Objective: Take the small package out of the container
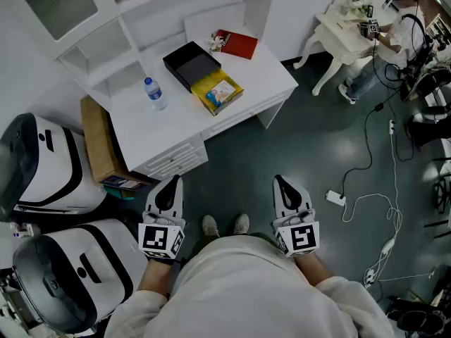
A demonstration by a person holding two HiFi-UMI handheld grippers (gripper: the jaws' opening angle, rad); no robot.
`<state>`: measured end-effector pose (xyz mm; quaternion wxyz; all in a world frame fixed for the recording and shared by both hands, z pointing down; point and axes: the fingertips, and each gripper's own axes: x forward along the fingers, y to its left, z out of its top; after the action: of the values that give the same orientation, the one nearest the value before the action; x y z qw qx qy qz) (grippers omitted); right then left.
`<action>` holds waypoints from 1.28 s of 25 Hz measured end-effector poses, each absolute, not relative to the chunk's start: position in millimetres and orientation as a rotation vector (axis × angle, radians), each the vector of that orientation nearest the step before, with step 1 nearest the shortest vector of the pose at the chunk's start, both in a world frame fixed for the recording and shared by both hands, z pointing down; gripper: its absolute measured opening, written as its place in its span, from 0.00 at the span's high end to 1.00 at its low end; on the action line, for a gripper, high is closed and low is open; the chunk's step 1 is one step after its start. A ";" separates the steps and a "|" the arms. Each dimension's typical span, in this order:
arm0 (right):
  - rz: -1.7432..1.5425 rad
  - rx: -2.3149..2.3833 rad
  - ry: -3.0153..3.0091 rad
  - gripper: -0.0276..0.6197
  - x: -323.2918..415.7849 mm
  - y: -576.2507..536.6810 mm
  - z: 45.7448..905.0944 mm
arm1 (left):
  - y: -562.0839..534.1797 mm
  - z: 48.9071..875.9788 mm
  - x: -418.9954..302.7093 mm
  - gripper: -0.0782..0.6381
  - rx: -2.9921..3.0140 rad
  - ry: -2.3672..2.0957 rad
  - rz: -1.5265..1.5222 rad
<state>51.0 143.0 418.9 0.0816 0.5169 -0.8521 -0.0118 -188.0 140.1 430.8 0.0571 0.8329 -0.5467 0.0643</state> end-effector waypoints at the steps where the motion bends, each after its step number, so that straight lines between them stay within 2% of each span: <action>1: -0.037 1.544 -2.546 0.92 52.0 142.2 418.9 | 139.0 430.4 -187.0 0.88 2.527 -1.657 0.196; 18: -0.022 1.533 -2.578 0.92 65.2 136.5 422.4 | 134.8 429.0 -172.2 0.88 2.547 -1.657 0.173; 19: -0.020 1.533 -2.578 0.92 66.5 136.2 423.5 | 135.1 427.5 -169.4 0.79 2.562 -1.646 0.156; 20: -0.020 1.532 -2.578 0.92 67.7 135.6 424.6 | 134.7 427.5 -167.3 0.57 2.568 -1.643 0.151; 22: -0.016 1.532 -2.580 0.92 69.7 134.8 426.4 | 133.4 428.5 -166.2 0.43 2.565 -1.662 0.161; 26: -0.003 1.531 -2.591 0.92 72.4 135.8 428.5 | 131.6 422.3 -166.5 0.32 2.572 -1.710 0.151; 32: 0.008 1.536 -2.596 0.92 82.4 132.3 429.1 | 125.5 417.3 -161.3 0.28 2.569 -1.739 0.173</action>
<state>82.4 132.3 429.1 0.0626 0.5081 -0.8590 0.0025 -161.3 125.5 417.3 0.0172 0.8267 -0.5596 0.0558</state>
